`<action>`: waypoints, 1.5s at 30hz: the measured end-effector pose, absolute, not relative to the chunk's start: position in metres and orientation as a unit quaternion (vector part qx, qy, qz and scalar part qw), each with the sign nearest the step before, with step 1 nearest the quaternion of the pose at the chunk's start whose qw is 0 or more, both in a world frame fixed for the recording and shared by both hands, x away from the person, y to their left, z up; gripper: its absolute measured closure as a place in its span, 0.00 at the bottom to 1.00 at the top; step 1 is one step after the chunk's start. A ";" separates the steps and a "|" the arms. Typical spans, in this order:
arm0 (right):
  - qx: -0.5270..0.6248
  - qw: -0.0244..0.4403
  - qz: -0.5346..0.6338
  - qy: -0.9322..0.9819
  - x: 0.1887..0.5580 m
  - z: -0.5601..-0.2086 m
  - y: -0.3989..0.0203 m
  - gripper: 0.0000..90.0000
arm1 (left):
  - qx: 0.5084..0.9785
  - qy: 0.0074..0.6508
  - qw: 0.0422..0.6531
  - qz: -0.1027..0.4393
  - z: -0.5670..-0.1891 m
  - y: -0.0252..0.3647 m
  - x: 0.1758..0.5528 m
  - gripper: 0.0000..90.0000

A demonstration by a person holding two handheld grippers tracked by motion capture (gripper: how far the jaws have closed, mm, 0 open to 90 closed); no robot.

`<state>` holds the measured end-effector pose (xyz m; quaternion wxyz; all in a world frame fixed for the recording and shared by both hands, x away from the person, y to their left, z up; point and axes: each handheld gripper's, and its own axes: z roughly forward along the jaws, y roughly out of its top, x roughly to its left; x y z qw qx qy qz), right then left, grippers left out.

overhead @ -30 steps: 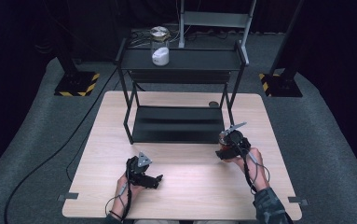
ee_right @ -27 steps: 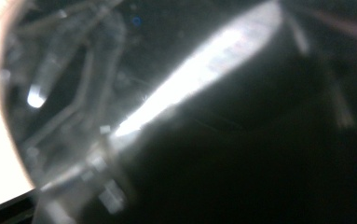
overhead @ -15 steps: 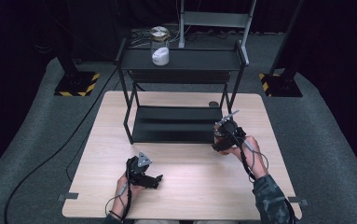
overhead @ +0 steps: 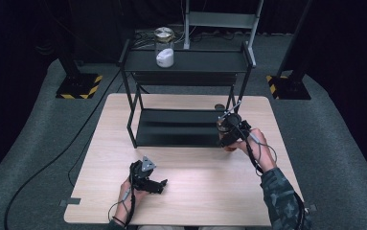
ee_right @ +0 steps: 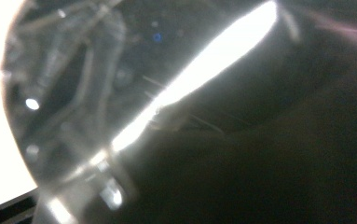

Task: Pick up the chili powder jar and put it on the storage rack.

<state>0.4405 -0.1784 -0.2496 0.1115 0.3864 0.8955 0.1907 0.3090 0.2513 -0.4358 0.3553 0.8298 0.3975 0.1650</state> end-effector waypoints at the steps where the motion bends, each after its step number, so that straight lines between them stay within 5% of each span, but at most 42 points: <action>1: 0.385 0.110 0.191 0.896 0.442 -0.248 -0.178 0.34 | 0.830 0.397 0.355 0.165 -0.436 0.251 0.309 0.00; 45: 0.375 0.117 0.168 0.904 0.475 -0.172 -0.164 0.34 | 0.830 0.397 0.355 0.165 -0.436 0.251 0.309 0.00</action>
